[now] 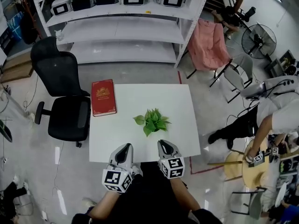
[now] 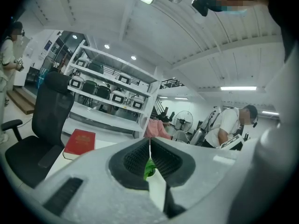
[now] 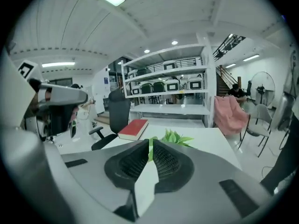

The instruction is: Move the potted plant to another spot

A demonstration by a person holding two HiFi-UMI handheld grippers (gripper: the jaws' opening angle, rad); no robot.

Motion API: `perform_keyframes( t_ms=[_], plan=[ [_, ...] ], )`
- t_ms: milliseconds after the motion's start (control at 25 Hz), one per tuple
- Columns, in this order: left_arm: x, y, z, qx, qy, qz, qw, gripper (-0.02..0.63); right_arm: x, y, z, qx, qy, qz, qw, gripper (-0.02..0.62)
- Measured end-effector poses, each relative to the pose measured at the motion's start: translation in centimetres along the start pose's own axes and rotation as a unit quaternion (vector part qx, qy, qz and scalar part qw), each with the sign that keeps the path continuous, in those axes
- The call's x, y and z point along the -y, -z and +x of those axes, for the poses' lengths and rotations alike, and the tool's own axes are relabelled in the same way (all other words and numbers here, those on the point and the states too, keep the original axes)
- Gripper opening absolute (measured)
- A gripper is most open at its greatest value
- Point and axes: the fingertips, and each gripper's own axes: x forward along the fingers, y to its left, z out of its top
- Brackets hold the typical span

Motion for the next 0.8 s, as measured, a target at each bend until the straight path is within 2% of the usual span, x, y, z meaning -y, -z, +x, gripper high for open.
perform_keyframes(
  t_ms=[320, 600, 800],
  plan=[
    [0.2, -0.2, -1.1, 0.004, 0.000, 0.000, 1.0000, 0.023, -1.1, -2.2, -3.5, 0.042, 0.004, 0.045, 0.998, 0.029],
    [0.5, 0.1, -0.5, -0.001, -0.018, -0.007, 0.9998, 0.023, -1.3, -3.9, -5.0, 0.065, -0.003, 0.050, 0.997, 0.031],
    [2.5, -0.2, 0.2, -0.001, -0.020, 0.011, 0.9997, 0.023, -0.6, -4.5, -5.6, 0.067, -0.016, 0.031, 0.997, 0.029]
  ],
)
